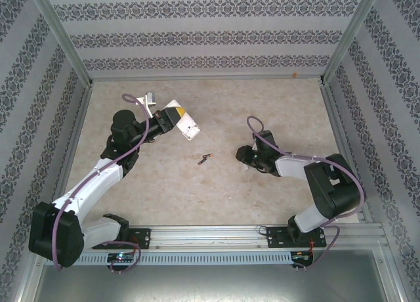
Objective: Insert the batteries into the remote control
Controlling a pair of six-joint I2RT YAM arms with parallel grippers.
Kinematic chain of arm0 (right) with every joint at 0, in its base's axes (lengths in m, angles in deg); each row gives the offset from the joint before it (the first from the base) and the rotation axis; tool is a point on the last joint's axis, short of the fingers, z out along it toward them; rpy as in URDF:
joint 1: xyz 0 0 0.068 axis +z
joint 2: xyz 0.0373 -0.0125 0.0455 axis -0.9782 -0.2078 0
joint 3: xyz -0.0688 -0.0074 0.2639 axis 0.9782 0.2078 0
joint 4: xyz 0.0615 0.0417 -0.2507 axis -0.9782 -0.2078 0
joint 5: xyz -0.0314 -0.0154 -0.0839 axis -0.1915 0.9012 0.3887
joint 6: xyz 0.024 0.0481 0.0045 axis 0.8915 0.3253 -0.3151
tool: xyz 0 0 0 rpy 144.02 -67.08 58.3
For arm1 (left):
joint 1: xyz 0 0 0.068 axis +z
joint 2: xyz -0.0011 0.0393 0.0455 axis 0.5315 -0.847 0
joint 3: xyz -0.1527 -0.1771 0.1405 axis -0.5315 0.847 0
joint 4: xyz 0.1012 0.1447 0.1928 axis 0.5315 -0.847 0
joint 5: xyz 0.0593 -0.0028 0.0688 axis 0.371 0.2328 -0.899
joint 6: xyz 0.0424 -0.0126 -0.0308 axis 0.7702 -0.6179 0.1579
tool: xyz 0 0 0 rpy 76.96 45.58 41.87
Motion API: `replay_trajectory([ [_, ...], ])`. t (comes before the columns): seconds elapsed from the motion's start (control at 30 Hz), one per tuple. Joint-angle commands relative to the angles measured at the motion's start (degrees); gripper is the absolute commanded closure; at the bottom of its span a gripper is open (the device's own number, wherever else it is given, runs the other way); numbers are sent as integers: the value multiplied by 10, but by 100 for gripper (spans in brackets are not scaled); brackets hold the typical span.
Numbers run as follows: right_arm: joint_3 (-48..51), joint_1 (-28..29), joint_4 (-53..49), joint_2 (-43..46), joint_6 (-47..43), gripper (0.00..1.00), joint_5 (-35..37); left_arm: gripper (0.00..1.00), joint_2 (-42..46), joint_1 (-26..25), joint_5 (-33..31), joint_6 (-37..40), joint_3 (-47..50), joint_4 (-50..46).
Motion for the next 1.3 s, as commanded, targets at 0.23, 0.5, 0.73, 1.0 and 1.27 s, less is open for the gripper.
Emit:
replay_trajectory([
  [0.23, 8, 23, -108, 297, -91, 28, 148, 94, 2, 4, -5, 25, -16, -17],
  [0.5, -150, 268, -42, 297, -507, 2, 109, 94, -9, -22, -4, 29, -18, -11],
  [0.73, -286, 287, -53, 127, -509, 4, 79, 94, -5, -46, -18, 32, -26, -13],
  [1.0, -318, 286, -54, 67, -479, 46, 54, 94, 5, -48, -19, 32, -26, -16],
  [1.27, -265, 281, -108, 115, -549, 59, 63, 13, 57, -38, -61, 120, -42, -146],
])
